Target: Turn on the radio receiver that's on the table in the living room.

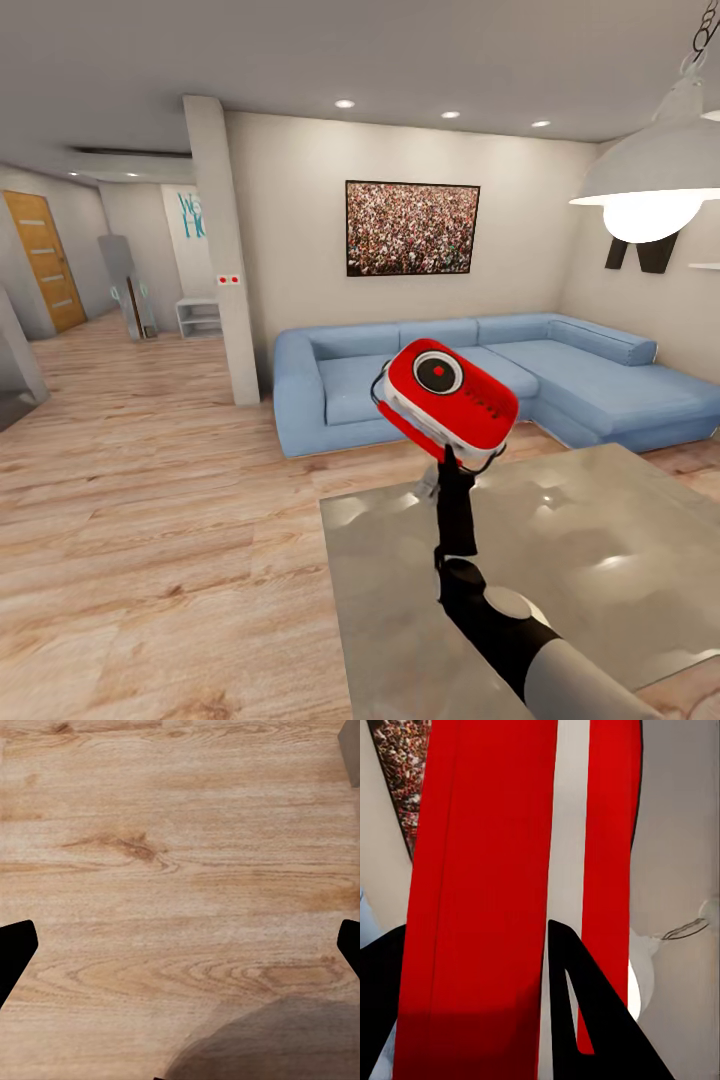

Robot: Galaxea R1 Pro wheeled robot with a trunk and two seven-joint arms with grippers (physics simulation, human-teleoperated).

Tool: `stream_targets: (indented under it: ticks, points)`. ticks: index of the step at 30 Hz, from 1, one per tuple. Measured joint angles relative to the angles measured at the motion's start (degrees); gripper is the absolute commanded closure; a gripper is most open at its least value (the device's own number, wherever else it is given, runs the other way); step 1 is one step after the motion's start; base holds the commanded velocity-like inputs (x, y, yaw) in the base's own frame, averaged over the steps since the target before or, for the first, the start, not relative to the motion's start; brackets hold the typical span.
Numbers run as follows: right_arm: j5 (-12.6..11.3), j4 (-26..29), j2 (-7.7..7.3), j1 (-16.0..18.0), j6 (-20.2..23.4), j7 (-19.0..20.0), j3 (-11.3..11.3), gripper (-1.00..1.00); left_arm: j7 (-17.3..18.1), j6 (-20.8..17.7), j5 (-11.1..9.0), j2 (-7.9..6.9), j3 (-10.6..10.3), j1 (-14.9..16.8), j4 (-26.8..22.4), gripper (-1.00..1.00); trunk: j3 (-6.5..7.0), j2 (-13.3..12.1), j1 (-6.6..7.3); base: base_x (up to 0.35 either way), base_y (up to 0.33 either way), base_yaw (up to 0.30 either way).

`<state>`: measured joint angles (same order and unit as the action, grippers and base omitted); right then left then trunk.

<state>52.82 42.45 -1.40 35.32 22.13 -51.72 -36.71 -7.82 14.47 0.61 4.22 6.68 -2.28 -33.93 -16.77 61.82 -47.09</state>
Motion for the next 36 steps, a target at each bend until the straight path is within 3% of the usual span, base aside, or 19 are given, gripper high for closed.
stream_targets:
  ticks: [4, 5, 6, 10, 18, 21, 27, 30, 34, 36]
  points:
    - [0.31, -0.44, 0.0, -0.06, 0.09, -2.16, 0.01, 1.0, -0.01, 0.02, 0.0, 0.0, 0.0, 0.0, 0.0, -1.0, 0.0, 0.0, 0.0, 0.0, 0.0, 0.0]
    - [0.32, -0.79, -0.01, -0.08, 0.13, -3.55, 0.03, 1.0, -0.01, 0.03, 0.0, 0.0, 0.0, 0.0, 0.0, -1.0, 0.0, 0.0, 0.0, 0.0, 0.0, 0.0]
    - [0.28, -2.24, -0.01, -0.12, 0.26, -7.83, 0.0, 1.0, 0.0, 0.01, 0.04, 0.0, 0.0, 0.0, -0.01, -1.0, -0.01, -0.01, 0.0, 0.0, 0.0, 0.0]
    - [2.58, -4.33, -0.01, -0.09, 3.84, -13.53, -0.07, 1.0, -0.04, 0.03, 0.08, 0.0, 0.0, 0.0, -0.02, -1.0, 0.0, 0.0, 0.0, 0.0, 0.0, 0.0]
    - [14.11, -7.95, 0.0, -0.1, 7.46, -15.97, -0.33, 1.0, -0.04, 0.03, 0.09, 0.0, 0.0, 0.0, -0.01, -1.0, 0.0, 0.0, 0.0, 0.0, 0.0, 0.0]
    - [17.95, -9.78, 0.0, -0.1, 10.83, -17.47, -0.21, 1.0, -0.03, 0.03, 0.09, 0.0, 0.0, 0.0, 0.0, -1.0, 0.0, 0.0, 0.0, 0.0, 0.0, 0.0]
    - [21.09, -11.63, -0.01, -0.09, 12.67, -18.65, -0.19, 1.0, -0.02, 0.03, 0.09, 0.0, 0.0, 0.0, -0.01, -1.0, 0.0, 0.0, 0.0, 0.0, 0.0, 0.0]
    - [25.51, -13.02, -0.07, -0.11, 13.9, -18.98, -0.28, 1.0, -0.02, 0.03, 0.09, 0.0, 0.0, 0.0, 0.0, -1.0, 0.0, 0.0, 0.0, 0.0, 0.0, 0.0]
    - [34.3, -14.96, -0.09, -0.1, 17.51, -19.18, -0.42, 1.0, -0.01, 0.03, 0.09, 0.0, 0.0, 0.0, 0.0, -1.0, 0.0, 0.0, 0.0, 0.0, 0.0, 0.0]
    - [36.22, -15.21, -0.1, -0.09, 18.08, -19.21, -0.2, 1.0, 0.0, 0.03, 0.09, 0.0, 0.0, 0.0, 0.0, -1.0, 0.0, 0.0, 0.0, 0.0, 0.0, 0.0]
